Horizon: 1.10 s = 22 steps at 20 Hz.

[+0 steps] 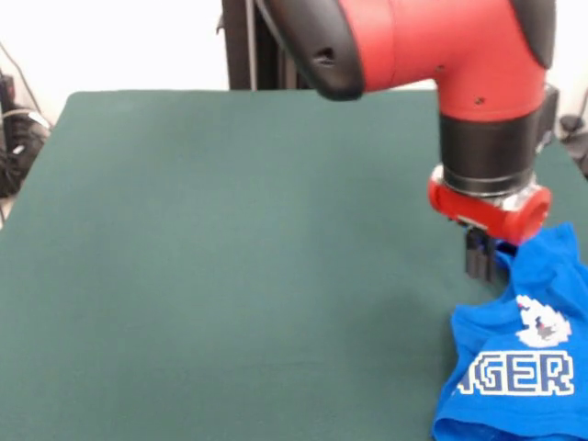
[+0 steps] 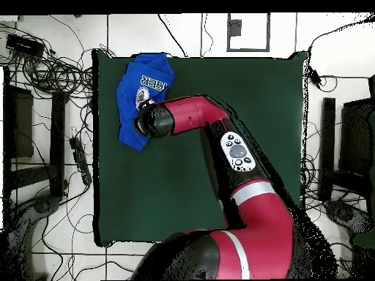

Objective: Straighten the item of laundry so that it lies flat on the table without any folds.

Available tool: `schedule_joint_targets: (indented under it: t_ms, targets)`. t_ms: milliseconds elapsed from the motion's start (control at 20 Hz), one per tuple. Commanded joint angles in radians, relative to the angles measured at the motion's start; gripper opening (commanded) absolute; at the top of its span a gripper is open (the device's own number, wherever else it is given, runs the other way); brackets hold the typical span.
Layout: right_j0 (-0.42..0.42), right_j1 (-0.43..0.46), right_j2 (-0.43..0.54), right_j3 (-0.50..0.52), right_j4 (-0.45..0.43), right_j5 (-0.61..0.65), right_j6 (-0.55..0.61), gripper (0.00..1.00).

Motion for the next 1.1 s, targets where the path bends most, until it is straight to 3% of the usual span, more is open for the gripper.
schedule_joint_targets:
  t_ms: [50, 350, 950, 1000, 1100]
  targets:
    - [-0.036, 0.067, 0.033, -0.014, 0.019, 0.009, -0.155, 0.0]
    - [-0.019, 0.044, 0.026, -0.031, -0.022, -0.12, -0.092, 0.0]
    - [-0.042, -0.011, 0.064, 0.056, 0.031, -0.164, -0.084, 0.0]
    - [-0.046, -0.008, 0.071, 0.06, 0.038, -0.168, -0.081, 1.0]
    - [-0.056, -0.003, 0.084, 0.069, 0.051, -0.169, -0.079, 1.0]
